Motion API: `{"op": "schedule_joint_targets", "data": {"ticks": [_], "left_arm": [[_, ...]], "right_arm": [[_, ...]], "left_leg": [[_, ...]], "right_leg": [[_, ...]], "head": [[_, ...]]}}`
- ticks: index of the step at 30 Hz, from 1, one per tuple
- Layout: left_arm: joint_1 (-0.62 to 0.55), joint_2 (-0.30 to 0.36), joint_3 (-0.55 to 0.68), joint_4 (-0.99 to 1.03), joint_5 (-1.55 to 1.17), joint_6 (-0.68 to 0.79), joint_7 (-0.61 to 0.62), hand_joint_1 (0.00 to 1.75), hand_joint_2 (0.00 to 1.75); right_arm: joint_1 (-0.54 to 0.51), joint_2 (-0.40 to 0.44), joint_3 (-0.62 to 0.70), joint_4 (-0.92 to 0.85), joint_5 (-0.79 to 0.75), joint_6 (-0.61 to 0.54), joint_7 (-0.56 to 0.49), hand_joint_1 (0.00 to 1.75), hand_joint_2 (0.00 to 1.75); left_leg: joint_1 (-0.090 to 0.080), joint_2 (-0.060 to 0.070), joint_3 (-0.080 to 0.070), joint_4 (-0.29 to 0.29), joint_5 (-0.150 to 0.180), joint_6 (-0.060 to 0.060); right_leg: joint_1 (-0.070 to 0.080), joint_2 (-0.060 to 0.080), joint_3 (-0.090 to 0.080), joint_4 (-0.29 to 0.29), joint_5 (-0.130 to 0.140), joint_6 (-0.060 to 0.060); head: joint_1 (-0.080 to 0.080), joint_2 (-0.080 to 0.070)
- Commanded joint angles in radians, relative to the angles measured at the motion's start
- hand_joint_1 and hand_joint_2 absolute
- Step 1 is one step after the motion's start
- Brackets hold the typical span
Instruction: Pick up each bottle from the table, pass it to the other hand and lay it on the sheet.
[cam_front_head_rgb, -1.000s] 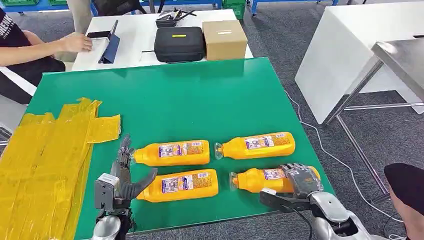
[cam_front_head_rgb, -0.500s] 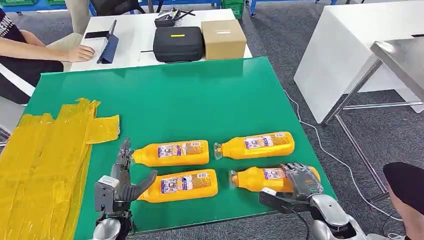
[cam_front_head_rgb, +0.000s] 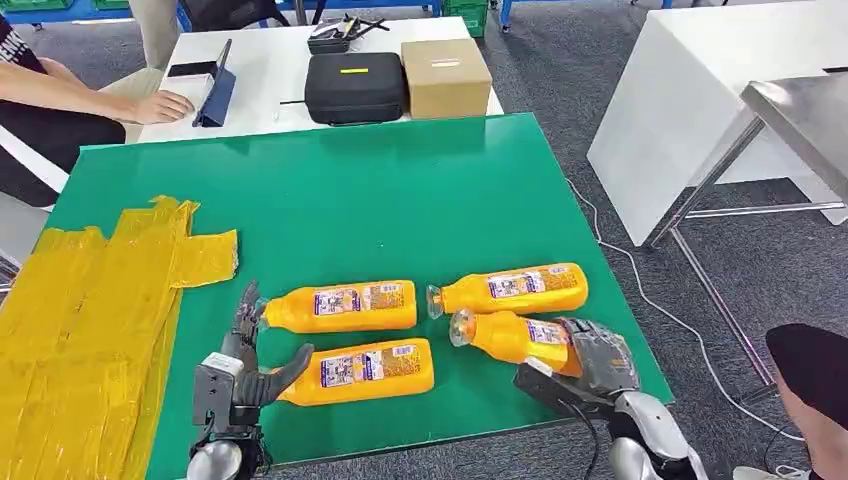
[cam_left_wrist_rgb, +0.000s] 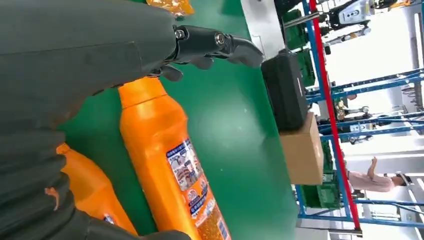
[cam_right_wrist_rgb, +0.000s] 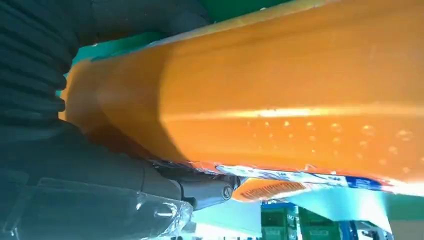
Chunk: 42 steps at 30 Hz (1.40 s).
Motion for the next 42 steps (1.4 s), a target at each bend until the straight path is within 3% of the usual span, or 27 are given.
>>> {"op": "schedule_joint_targets", "data": {"ticks": [1, 9, 18, 42], "left_arm": [[-0.015, 0.015, 0.030, 0.062, 0.002, 0.000, 0.004, 0.00, 1.75], [-0.004, 0.003, 0.039, 0.043, -0.005, 0.002, 0.017, 0.00, 1.75], [0.006, 0.002, 0.063, 0.041, -0.005, -0.015, 0.019, 0.00, 1.75], [0.000, 0.068, -0.057, -0.147, -0.136, -0.009, 0.069, 0.00, 1.75]], "right_arm": [[-0.024, 0.068, -0.034, 0.089, -0.009, 0.003, -0.007, 1.75, 1.75], [-0.057, 0.184, -0.138, 0.000, -0.255, -0.101, -0.168, 1.75, 1.75], [-0.071, 0.195, -0.115, 0.031, -0.362, -0.120, -0.258, 1.75, 1.75], [-0.132, 0.223, -0.039, 0.055, -0.467, -0.110, -0.335, 1.75, 1.75]], "left_leg": [[0.000, 0.000, 0.002, -0.002, 0.000, -0.001], [-0.001, 0.001, -0.001, -0.001, 0.000, -0.002], [0.000, 0.002, -0.004, -0.001, 0.000, -0.001], [-0.001, 0.001, -0.006, -0.001, 0.000, -0.002]], "right_leg": [[0.000, -0.001, 0.002, -0.002, 0.000, 0.000], [-0.001, 0.000, -0.001, -0.001, 0.000, 0.000], [-0.001, 0.000, -0.004, -0.001, 0.000, 0.000], [-0.001, -0.001, -0.005, 0.000, 0.000, 0.000]], "head": [[0.000, 0.000], [0.000, 0.000], [0.000, 0.000], [0.000, 0.000]]}}
